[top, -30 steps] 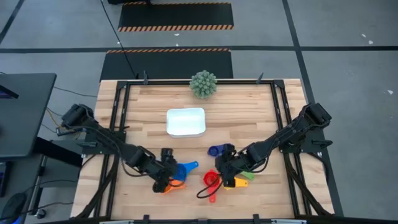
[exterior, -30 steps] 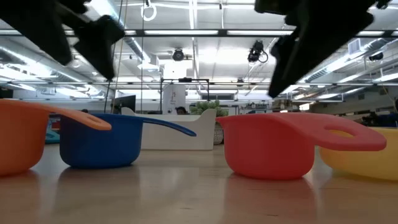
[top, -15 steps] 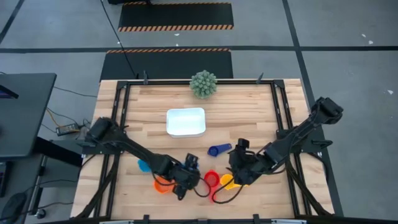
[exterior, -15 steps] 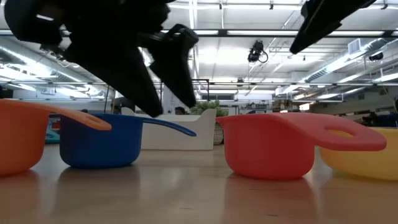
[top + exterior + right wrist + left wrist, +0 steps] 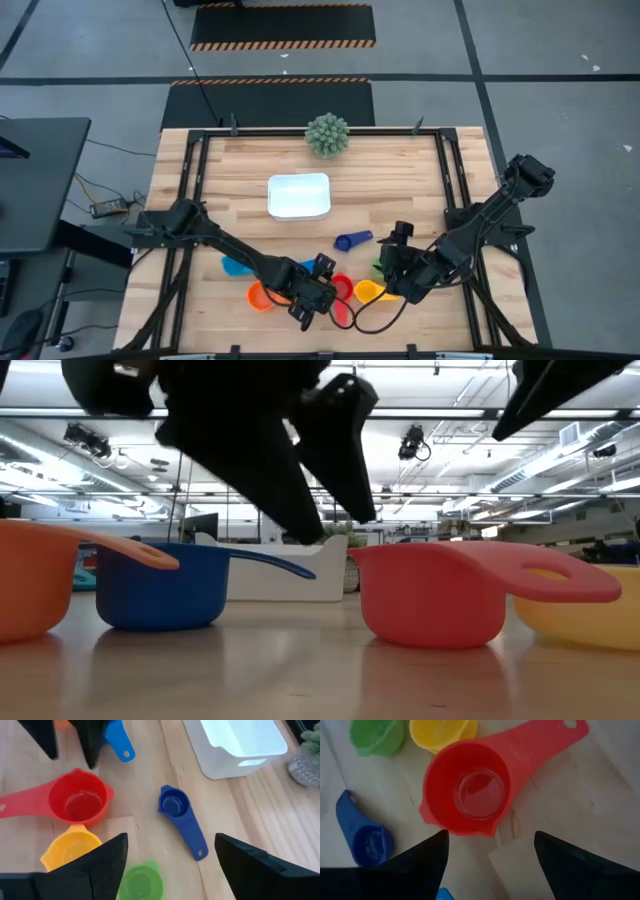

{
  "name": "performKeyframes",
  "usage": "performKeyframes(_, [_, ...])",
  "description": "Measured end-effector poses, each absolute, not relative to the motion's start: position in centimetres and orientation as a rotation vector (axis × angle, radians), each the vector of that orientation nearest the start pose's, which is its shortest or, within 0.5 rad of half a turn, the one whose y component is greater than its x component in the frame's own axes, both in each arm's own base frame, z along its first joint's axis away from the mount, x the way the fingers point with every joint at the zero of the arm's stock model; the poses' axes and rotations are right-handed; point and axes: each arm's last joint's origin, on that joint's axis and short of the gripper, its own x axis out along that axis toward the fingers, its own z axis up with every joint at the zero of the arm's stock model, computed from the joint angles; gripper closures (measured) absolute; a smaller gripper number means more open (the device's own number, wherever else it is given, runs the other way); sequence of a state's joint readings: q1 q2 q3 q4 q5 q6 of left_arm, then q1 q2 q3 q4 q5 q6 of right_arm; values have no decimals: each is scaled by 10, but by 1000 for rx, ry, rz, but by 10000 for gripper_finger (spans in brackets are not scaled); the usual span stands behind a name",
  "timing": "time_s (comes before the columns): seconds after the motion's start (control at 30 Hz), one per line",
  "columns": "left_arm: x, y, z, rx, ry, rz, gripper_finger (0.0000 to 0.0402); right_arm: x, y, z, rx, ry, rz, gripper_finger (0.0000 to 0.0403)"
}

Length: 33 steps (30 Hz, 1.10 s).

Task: Nest measuring cups in basket
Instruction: Stack the large blue measuring cup on the top orange measuring cup

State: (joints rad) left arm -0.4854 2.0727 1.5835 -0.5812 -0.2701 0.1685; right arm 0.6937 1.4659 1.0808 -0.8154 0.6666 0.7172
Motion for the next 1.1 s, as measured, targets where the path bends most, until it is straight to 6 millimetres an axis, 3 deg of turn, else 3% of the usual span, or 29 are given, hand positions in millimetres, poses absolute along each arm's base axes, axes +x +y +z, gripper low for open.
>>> performKeyframes(0.2, [391, -201, 206, 513, 1001, -252, 104, 207, 145, 226, -53, 827, -325, 97])
performKeyframes(0.37, [384, -197, 213, 447, 1113, -188, 104, 195, 133, 225, -46, 737, -357, 97])
performKeyframes(0.7, [377, -181, 211, -51, 1323, 32, 104, 180, 114, 211, -111, 664, -440, 97])
performKeyframes(1.1, [370, -178, 209, -294, 1385, 262, 104, 176, 112, 183, -142, 686, -363, 97])
